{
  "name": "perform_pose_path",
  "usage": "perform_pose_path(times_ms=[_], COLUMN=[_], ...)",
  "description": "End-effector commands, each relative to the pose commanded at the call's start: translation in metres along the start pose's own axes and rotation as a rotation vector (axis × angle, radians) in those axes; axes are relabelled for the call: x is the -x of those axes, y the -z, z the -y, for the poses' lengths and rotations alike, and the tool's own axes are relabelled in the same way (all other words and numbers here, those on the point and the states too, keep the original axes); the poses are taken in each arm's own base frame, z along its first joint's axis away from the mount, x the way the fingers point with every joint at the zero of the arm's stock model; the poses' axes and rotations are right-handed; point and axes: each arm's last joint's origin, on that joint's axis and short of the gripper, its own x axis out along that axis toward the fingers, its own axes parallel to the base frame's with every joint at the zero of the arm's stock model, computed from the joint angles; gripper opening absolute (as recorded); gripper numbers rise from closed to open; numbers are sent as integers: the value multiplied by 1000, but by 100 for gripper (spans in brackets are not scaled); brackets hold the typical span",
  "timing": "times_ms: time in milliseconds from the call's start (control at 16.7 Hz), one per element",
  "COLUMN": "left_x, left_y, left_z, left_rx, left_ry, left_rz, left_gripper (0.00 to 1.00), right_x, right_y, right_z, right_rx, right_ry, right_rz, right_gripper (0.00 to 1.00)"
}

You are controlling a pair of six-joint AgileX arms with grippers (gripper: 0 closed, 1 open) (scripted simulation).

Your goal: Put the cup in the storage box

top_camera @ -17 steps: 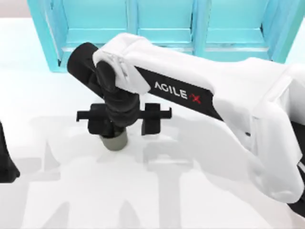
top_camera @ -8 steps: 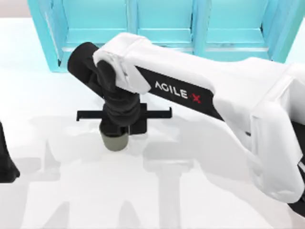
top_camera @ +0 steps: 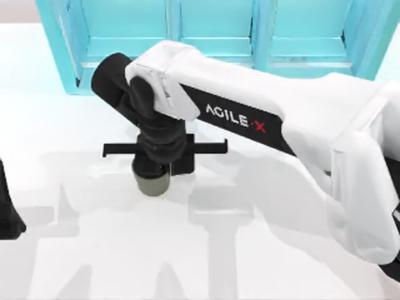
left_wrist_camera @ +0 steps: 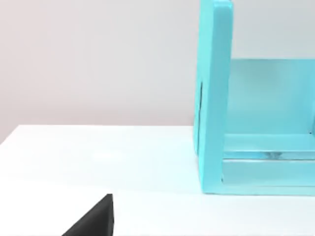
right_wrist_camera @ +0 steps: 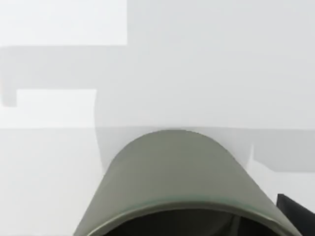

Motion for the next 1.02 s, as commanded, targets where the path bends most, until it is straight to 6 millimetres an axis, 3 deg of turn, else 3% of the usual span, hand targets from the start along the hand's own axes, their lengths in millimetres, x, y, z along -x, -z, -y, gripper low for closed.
perform_pose_path(times_ms=[120,240,360,480,600,720,840,1020], left_x=[0,0,0,0,0,0,0,0], left_y=[0,0,0,0,0,0,0,0], left_z=[0,0,0,0,0,0,0,0], left_rx=[0,0,0,0,0,0,0,0], left_ry=[0,0,0,0,0,0,0,0], left_rz=[0,0,0,0,0,0,0,0], left_gripper=[100,100,100,100,100,100,100,100], right_x=[4,12,23,39,58,79,99,127], right_y=[-16,-41,-69,-93,-102,-97,-78,-33], right_z=[20,57,112,182,256,329,401,474], right_rx=[2,3,6,7,4,1,0,-1], right_ry=[6,15,21,24,20,13,9,5], right_rz=[-10,-26,-42,-58,-69,-72,-70,-52], right_gripper=[0,0,0,0,0,0,0,0])
